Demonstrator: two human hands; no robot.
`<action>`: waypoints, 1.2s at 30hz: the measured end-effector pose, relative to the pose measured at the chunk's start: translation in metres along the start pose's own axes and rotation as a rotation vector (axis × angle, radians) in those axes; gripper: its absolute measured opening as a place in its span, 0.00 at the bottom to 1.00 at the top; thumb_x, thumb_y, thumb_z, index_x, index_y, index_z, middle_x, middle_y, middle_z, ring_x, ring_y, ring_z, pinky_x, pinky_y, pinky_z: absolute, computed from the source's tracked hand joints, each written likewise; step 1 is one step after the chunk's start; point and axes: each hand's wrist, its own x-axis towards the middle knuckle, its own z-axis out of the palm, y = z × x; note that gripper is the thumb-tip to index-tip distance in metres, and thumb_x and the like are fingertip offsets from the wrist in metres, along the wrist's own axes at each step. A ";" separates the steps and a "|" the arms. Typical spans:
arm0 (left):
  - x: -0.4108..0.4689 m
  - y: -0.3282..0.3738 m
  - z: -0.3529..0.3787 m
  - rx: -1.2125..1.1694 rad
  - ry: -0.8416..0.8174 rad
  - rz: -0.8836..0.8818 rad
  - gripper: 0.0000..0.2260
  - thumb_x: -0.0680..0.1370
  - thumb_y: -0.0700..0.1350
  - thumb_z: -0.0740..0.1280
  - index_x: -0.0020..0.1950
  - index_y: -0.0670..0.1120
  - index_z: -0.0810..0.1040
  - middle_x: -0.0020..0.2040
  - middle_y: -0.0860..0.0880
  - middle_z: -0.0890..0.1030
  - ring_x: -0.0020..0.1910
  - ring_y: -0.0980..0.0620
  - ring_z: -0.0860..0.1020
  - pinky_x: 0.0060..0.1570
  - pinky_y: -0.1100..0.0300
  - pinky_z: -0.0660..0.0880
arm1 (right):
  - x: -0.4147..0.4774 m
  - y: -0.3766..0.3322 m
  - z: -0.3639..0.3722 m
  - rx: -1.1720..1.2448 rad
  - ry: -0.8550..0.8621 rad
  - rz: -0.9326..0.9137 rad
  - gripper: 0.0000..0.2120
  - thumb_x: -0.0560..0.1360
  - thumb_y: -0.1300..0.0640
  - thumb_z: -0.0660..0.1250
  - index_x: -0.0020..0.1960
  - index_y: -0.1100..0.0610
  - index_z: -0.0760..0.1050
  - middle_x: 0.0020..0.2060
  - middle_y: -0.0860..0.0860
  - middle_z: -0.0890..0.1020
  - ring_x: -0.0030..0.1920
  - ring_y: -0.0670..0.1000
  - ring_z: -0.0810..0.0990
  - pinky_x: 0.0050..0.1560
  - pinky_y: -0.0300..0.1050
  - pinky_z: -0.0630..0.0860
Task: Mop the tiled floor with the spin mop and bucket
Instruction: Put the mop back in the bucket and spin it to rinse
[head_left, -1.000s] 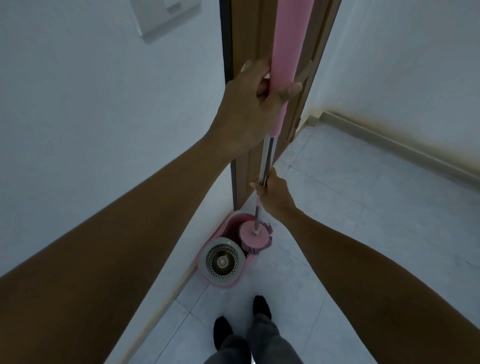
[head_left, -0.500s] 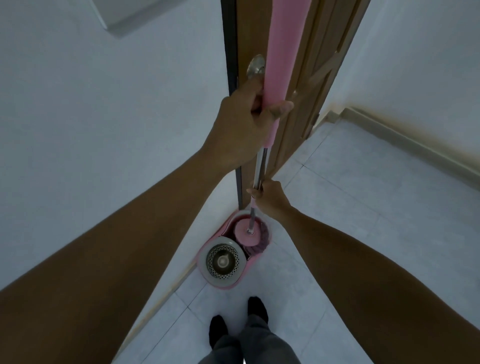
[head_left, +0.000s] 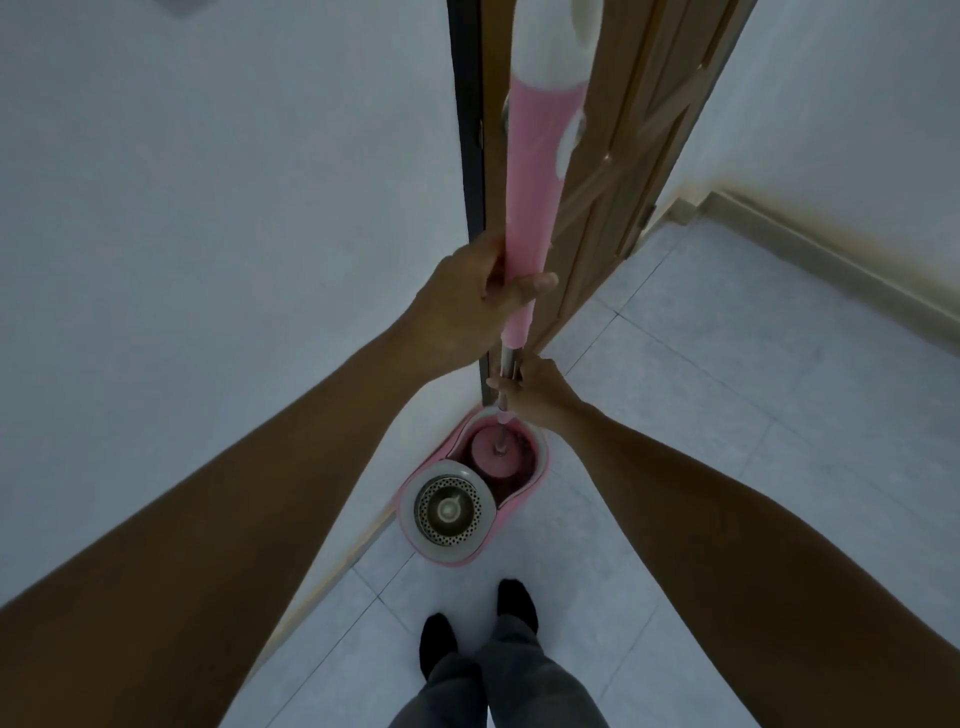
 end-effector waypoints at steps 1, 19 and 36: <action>0.002 0.007 -0.006 -0.017 0.017 0.023 0.19 0.79 0.47 0.68 0.67 0.41 0.72 0.60 0.45 0.80 0.58 0.48 0.81 0.62 0.54 0.78 | -0.001 -0.006 -0.005 0.009 0.018 -0.033 0.11 0.78 0.52 0.67 0.57 0.55 0.75 0.43 0.45 0.80 0.46 0.51 0.82 0.49 0.47 0.80; 0.001 0.011 -0.001 0.112 0.129 0.069 0.18 0.79 0.51 0.68 0.65 0.42 0.75 0.54 0.53 0.81 0.46 0.56 0.81 0.50 0.72 0.77 | -0.014 -0.010 -0.002 -0.067 0.166 -0.175 0.06 0.77 0.55 0.68 0.52 0.56 0.74 0.38 0.48 0.81 0.39 0.47 0.84 0.38 0.37 0.80; -0.021 0.001 0.003 0.154 0.114 0.026 0.17 0.80 0.50 0.68 0.64 0.40 0.76 0.51 0.45 0.84 0.39 0.57 0.82 0.42 0.78 0.74 | -0.031 0.002 0.003 -0.027 0.105 -0.138 0.09 0.78 0.50 0.65 0.57 0.53 0.74 0.40 0.49 0.82 0.40 0.48 0.83 0.42 0.45 0.81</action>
